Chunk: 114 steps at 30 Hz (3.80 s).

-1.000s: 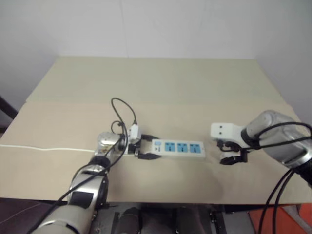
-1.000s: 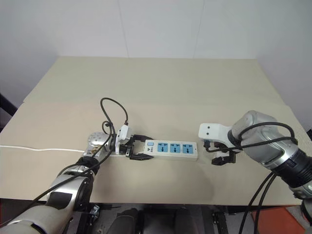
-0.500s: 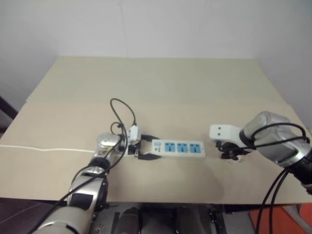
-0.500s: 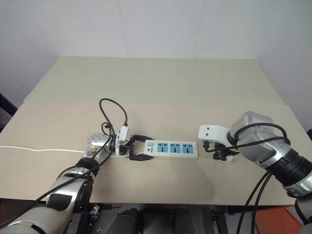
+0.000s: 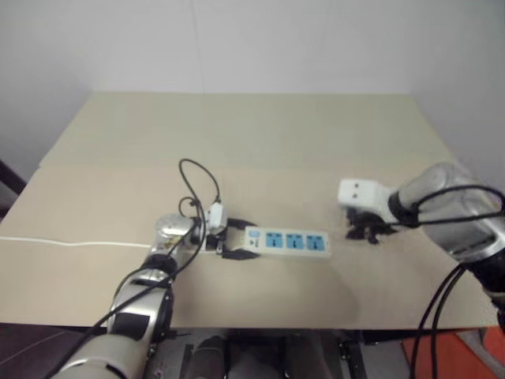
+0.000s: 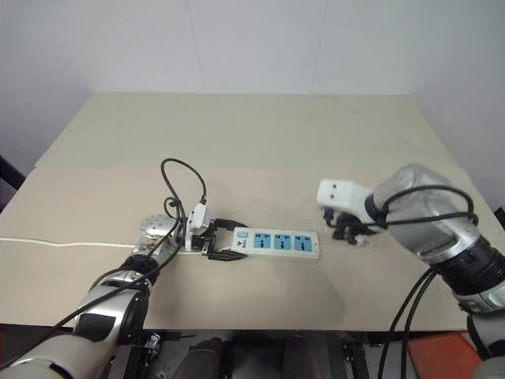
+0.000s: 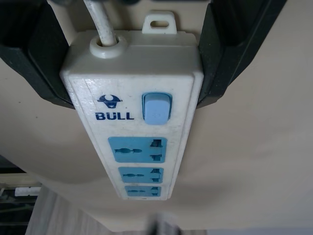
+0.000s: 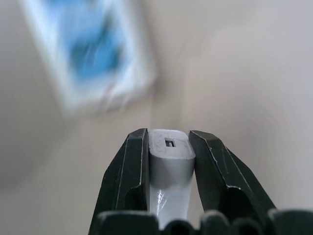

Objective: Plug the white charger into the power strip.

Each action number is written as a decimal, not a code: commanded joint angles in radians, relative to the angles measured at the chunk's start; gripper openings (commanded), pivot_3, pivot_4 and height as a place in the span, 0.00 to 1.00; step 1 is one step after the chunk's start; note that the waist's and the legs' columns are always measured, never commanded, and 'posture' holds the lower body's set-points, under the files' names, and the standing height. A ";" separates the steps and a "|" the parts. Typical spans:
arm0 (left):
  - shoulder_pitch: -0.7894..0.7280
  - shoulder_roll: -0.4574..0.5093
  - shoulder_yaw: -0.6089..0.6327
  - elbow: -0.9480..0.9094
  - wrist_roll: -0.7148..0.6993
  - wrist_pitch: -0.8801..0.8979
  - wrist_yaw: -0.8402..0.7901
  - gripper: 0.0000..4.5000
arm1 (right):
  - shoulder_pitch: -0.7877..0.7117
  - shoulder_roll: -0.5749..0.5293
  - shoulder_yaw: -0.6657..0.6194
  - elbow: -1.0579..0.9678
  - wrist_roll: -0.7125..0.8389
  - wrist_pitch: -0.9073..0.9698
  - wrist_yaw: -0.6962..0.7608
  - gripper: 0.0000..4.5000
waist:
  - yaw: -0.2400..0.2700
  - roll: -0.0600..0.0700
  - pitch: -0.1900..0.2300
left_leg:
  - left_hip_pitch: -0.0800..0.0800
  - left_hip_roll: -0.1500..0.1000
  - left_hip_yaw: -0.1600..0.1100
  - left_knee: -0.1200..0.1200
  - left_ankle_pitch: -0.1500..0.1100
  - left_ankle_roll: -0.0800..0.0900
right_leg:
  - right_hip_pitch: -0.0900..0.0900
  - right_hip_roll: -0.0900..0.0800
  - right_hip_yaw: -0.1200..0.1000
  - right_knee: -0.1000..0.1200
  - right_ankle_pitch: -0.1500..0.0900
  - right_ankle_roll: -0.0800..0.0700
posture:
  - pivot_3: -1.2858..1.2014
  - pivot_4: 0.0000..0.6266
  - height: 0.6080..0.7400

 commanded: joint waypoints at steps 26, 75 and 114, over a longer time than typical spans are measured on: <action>-0.017 0.028 -0.022 -0.038 -0.006 0.002 0.011 0.73 | 0.307 0.657 -0.367 0.424 0.419 -0.893 0.003 0.24 | -0.002 0.001 0.000 | 0.003 0.000 0.003 0.000 0.000 0.000 | 0.002 0.001 0.000 0.002 0.001 0.000 | 0.52 0.24 1.00; 0.001 0.050 -0.025 -0.075 -0.019 0.027 -0.001 0.73 | 0.262 0.588 -0.294 0.914 0.349 -1.311 0.141 0.24 | -0.002 0.001 0.000 | 0.004 0.001 0.002 0.000 0.000 0.000 | 0.003 0.001 0.000 0.002 0.001 0.000 | 0.52 0.24 1.00; 0.016 0.048 -0.033 -0.078 -0.020 0.042 0.022 0.81 | 0.292 0.566 -0.219 0.914 0.270 -1.387 0.011 1.00 | -0.006 -0.001 -0.001 | 0.019 0.002 0.001 -0.002 0.000 0.000 | 0.017 0.003 0.002 0.000 0.001 0.000 | 0.52 0.24 1.00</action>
